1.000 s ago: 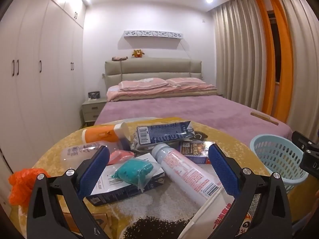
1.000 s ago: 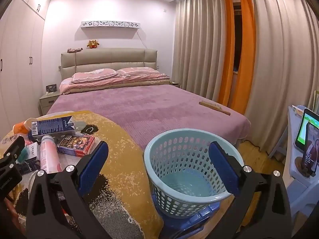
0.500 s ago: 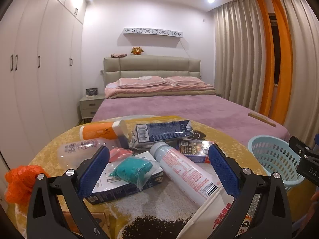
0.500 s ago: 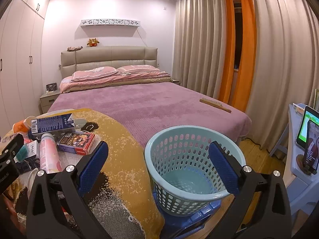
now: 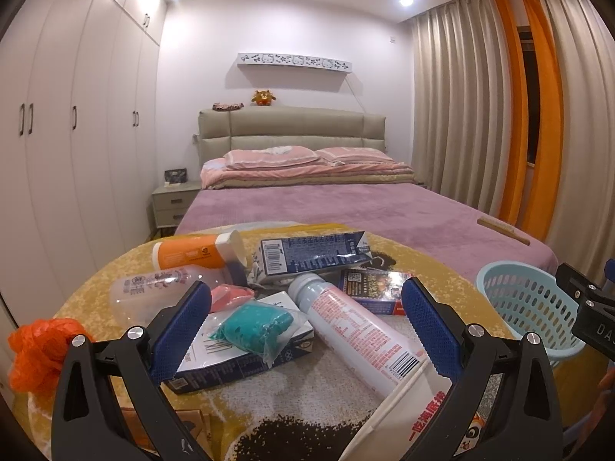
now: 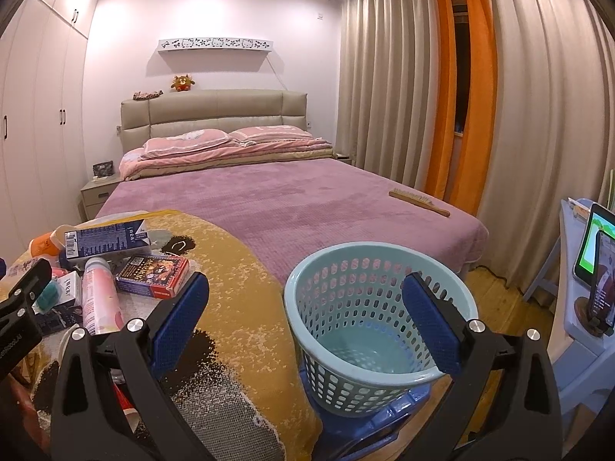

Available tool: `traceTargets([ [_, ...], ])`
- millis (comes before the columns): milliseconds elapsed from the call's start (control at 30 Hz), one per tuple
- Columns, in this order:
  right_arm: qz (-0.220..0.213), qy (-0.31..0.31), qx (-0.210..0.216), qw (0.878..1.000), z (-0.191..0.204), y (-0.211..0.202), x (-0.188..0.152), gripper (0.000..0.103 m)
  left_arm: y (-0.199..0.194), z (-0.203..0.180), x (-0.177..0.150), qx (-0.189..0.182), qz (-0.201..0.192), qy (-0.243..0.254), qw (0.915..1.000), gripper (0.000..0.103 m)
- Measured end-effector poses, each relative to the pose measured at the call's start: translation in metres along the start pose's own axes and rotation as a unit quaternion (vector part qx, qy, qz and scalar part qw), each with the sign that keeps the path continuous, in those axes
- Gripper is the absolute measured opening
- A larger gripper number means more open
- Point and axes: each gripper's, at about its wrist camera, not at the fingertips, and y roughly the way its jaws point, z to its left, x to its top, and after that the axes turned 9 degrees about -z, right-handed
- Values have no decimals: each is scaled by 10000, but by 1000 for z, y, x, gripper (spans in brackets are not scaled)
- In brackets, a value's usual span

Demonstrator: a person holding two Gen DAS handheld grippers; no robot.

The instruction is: Collect trash

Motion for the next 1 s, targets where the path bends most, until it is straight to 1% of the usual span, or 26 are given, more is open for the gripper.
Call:
traceTargets([
  [1000, 45, 74, 37, 10000, -3, 1, -2, 95, 0, 0, 0, -1, -18, 1, 10000, 96],
])
